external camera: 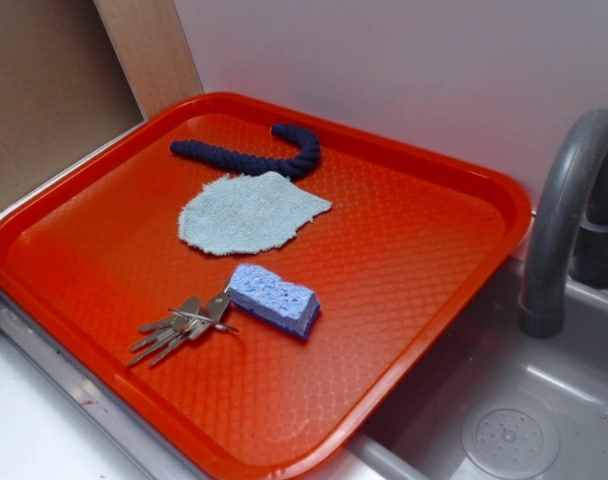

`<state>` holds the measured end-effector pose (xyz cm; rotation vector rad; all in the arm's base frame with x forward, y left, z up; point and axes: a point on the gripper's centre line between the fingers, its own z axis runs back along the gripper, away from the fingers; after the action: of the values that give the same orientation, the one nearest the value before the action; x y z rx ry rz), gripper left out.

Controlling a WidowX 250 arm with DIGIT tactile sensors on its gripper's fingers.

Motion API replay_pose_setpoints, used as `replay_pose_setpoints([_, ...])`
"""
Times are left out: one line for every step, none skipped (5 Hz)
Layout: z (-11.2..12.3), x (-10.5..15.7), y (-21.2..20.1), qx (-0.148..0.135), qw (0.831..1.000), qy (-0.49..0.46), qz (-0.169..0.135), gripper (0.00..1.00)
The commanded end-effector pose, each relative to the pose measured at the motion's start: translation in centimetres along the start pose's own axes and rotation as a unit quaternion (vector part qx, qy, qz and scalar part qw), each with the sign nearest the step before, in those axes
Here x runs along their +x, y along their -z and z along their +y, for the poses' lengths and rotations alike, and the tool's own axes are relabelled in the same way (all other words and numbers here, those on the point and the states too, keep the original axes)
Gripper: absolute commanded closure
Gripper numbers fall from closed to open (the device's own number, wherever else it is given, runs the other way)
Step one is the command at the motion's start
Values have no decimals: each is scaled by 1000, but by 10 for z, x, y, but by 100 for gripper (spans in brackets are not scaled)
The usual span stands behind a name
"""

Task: Grab the blue sponge.

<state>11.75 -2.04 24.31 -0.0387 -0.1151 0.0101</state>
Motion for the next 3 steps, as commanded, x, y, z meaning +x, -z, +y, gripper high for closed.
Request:
replay_pose_setpoints([0,0,0,0,1000,0,0,0])
replay_pose_setpoints([-25,19,11,20,991,128,-19,0])
replay_pose_setpoints([-52,27,17,5,968,250,-38,0])
